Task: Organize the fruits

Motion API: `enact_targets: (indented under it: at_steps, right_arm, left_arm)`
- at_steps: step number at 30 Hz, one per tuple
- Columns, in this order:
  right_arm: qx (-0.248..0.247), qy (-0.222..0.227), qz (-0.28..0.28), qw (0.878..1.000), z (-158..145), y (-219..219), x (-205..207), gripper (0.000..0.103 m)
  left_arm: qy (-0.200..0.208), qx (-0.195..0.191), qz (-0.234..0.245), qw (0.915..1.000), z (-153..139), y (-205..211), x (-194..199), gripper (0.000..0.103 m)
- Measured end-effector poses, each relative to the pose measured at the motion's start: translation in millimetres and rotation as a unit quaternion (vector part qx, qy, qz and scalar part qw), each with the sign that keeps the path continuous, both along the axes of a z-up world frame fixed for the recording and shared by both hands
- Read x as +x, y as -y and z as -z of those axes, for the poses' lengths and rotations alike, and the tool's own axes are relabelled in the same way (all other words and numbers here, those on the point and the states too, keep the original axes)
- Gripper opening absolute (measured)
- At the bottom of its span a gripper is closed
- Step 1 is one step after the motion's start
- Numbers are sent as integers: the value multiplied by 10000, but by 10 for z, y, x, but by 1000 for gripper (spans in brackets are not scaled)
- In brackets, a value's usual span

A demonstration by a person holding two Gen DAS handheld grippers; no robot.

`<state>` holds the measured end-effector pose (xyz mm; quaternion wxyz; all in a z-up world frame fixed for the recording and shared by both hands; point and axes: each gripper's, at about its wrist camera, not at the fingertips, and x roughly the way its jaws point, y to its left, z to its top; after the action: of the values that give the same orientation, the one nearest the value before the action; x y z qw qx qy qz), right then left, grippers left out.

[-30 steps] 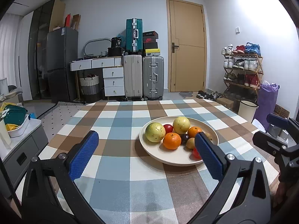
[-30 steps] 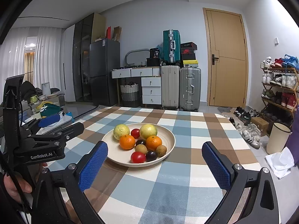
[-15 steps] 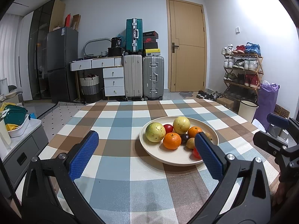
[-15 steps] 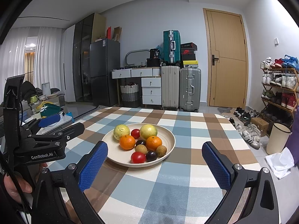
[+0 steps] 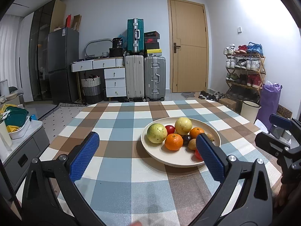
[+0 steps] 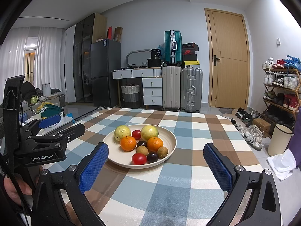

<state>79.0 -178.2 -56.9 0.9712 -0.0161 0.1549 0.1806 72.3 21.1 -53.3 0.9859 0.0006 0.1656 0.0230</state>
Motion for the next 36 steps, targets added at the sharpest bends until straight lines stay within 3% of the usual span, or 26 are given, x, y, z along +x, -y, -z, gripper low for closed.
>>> enact_targets:
  at_steps: [36]
  right_arm:
    - [7,-15,3,10000,-1,-6,-7,103]
  left_arm:
    - [14,-28,153,9999,4,45,-1,103]
